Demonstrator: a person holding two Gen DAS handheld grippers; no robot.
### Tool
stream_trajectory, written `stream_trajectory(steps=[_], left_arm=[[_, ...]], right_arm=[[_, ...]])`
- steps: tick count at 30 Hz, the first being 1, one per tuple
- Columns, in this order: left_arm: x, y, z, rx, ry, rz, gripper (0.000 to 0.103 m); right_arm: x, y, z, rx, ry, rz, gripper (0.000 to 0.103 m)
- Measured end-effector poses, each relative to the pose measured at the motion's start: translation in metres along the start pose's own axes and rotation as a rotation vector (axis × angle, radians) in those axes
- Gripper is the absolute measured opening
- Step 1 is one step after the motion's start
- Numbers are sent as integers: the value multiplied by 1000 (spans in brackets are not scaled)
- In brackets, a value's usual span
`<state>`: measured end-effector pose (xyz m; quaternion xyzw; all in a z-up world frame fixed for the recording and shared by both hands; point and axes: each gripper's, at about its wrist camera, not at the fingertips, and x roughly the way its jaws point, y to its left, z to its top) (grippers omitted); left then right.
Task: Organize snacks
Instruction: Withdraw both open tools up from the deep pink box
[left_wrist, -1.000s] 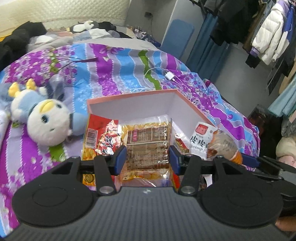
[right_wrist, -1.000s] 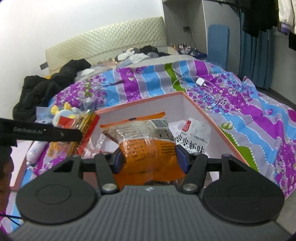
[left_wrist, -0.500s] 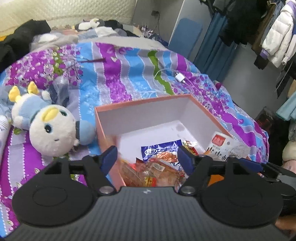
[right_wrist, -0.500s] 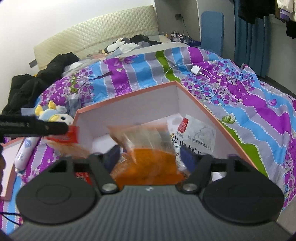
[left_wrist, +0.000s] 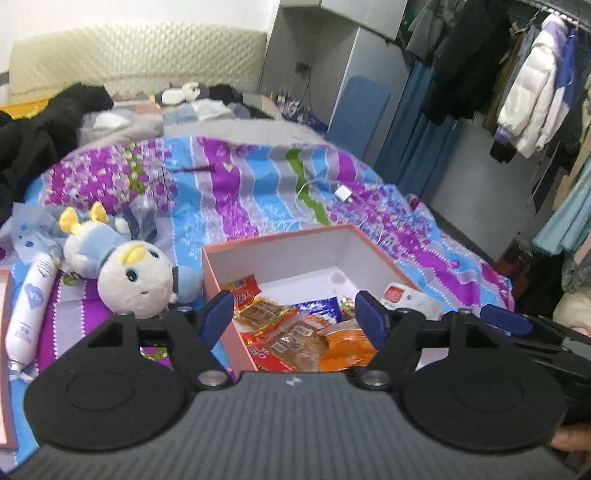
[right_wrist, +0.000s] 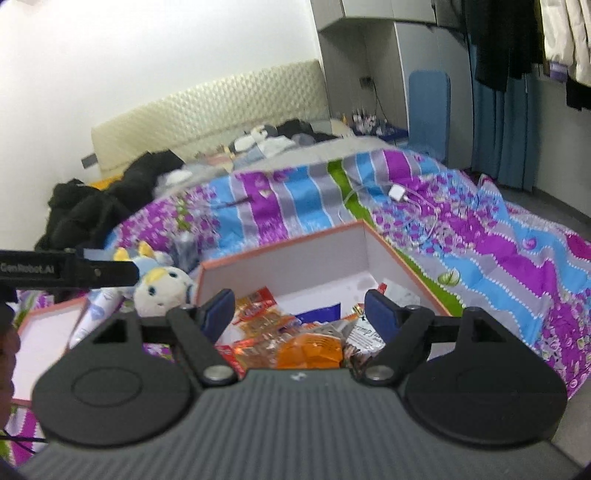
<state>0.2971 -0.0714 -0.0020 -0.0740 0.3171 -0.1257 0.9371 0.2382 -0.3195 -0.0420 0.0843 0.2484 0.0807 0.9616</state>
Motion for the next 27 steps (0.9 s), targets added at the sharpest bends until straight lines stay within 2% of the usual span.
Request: stream_trajectory(steps=[3,12,27], left_arm=[[-32,-7,-5,15,-47,-3,76],[-109,-27,-31,37,-105,-27,76],[-183,-42,-86,20,-126,-12,76]], right_arm=[[-25,6,1,-3,-29,7,79],[-89,23,-12,-9,-94,20,79],[-150,37,-42,-23,-137,8,79]])
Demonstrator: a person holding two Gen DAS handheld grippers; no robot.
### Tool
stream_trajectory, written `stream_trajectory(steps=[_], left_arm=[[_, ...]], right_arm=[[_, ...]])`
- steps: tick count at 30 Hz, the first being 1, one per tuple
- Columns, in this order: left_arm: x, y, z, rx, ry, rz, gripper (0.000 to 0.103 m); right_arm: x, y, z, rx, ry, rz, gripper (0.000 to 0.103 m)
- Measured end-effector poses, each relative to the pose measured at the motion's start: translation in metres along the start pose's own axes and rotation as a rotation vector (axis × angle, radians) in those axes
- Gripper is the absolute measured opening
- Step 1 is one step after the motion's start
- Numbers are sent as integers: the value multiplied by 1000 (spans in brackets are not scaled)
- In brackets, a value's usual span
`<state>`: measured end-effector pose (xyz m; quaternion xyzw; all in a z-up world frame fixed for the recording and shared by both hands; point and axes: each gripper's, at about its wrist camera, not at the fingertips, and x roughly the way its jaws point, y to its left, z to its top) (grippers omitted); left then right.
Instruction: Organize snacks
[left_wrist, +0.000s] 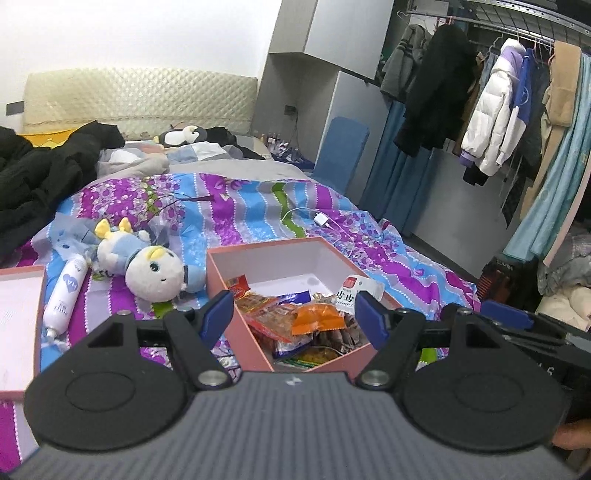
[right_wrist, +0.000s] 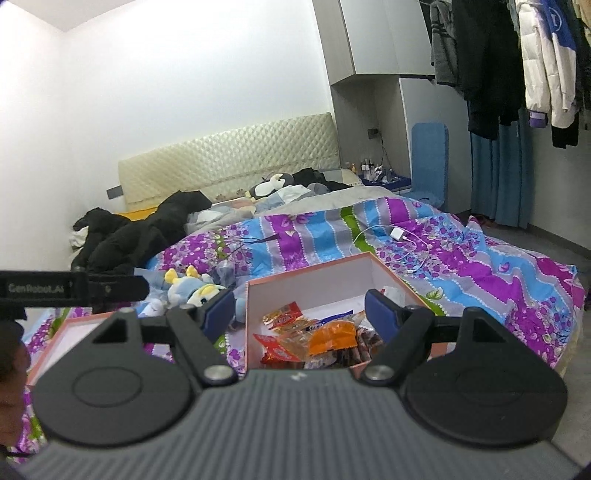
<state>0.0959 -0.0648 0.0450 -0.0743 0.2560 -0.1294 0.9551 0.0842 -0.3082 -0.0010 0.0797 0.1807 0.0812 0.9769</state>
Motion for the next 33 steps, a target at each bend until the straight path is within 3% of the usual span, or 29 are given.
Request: stream_trajectory(steps=[15,33], left_arm=[[-10,5,-32,-23,49,12,76],[-3,7,-27,-28,45,31,76]], right_arm=[[-10,3,-33,14,44,-42,79],[-9,0,-35,17,44,-54,79]])
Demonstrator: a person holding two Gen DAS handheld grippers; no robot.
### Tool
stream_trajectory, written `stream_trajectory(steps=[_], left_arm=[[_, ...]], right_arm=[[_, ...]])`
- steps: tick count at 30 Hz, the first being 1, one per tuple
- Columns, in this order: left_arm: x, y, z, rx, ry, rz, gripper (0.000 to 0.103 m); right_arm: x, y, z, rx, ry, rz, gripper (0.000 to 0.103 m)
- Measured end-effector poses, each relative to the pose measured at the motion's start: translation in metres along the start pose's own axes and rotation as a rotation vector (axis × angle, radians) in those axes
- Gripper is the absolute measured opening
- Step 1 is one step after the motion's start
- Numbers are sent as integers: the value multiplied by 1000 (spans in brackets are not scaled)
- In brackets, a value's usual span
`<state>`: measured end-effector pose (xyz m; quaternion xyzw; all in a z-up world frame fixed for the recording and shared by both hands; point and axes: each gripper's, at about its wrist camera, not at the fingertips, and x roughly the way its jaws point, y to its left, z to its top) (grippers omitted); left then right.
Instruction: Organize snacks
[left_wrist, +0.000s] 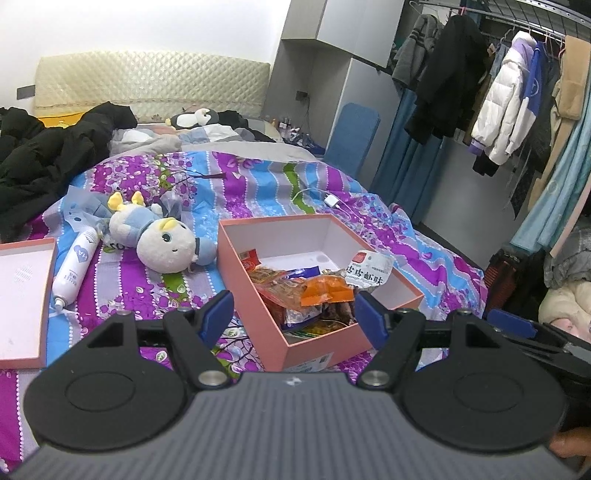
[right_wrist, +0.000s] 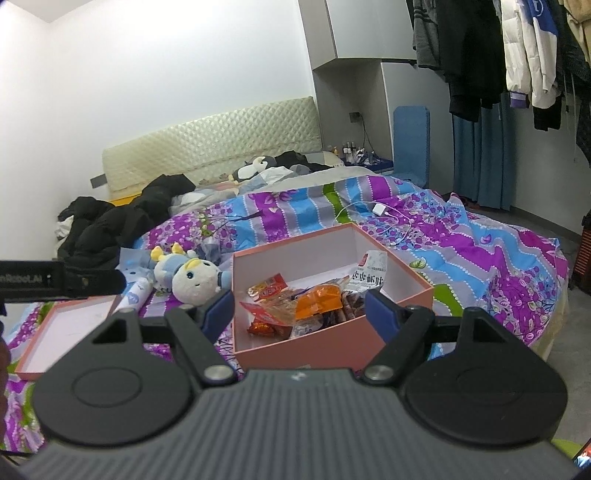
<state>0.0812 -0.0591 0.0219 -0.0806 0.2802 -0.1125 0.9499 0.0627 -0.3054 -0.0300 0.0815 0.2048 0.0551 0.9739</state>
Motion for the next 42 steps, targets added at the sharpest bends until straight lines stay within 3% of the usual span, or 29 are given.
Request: stream_trajectory(steps=[29,34,38,42], left_arm=[[-8,3,6,20,-13,23,76],[-6,4,6,27,-9,29,91],[-3,4,3,45,7,47,96],[-1,4,1,46,14,57,97]], right_arm=[[-2,4,1,-6,-21,2,79],[0,4,-1,0,-18,-6,79],[2,0,-2,6,-21,-24,103],[2,-2,-2,11,-19,-34,103]])
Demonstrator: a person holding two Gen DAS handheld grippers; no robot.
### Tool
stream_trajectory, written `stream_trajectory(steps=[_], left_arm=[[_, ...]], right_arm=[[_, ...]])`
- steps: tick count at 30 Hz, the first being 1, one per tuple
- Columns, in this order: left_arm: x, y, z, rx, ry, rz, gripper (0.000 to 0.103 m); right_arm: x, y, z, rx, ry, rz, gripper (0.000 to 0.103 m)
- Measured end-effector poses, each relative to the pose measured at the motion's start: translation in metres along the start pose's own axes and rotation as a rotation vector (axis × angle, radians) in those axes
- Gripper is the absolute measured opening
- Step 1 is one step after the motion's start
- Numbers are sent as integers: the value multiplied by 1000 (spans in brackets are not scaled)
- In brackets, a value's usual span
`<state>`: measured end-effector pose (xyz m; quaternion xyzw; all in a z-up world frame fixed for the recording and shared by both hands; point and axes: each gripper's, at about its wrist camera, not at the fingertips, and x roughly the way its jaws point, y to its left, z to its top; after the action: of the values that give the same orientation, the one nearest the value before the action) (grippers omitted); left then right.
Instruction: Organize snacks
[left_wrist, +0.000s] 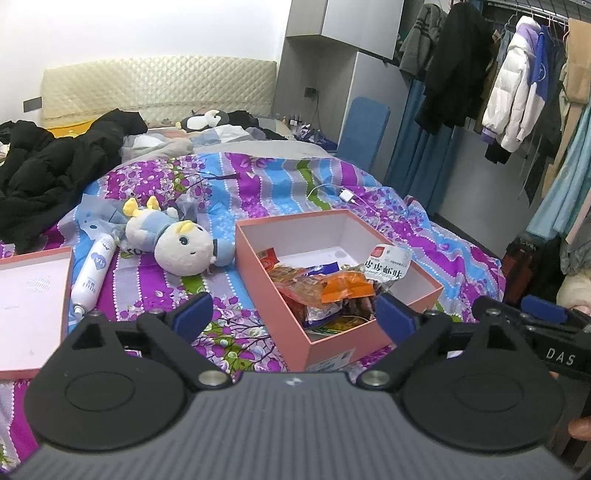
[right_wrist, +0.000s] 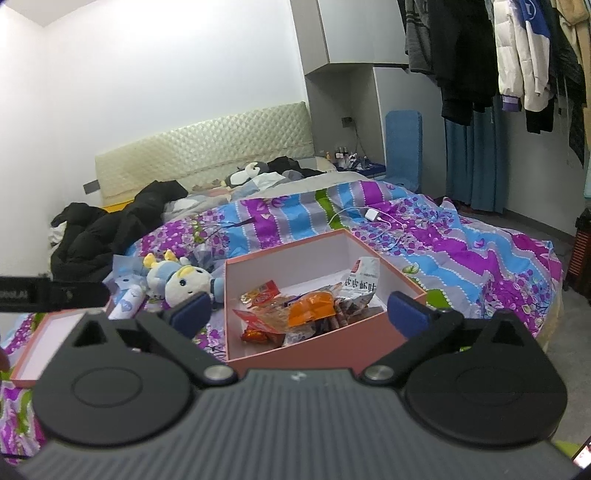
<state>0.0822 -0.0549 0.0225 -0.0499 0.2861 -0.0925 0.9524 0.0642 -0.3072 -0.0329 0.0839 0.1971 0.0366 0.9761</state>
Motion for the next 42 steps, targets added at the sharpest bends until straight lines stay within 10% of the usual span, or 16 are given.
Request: stream_trajectory(steps=[42], left_arm=[[-9,-2,1,-23,-19,20,97]], right_arm=[[2,3,0,5,18,11,103]])
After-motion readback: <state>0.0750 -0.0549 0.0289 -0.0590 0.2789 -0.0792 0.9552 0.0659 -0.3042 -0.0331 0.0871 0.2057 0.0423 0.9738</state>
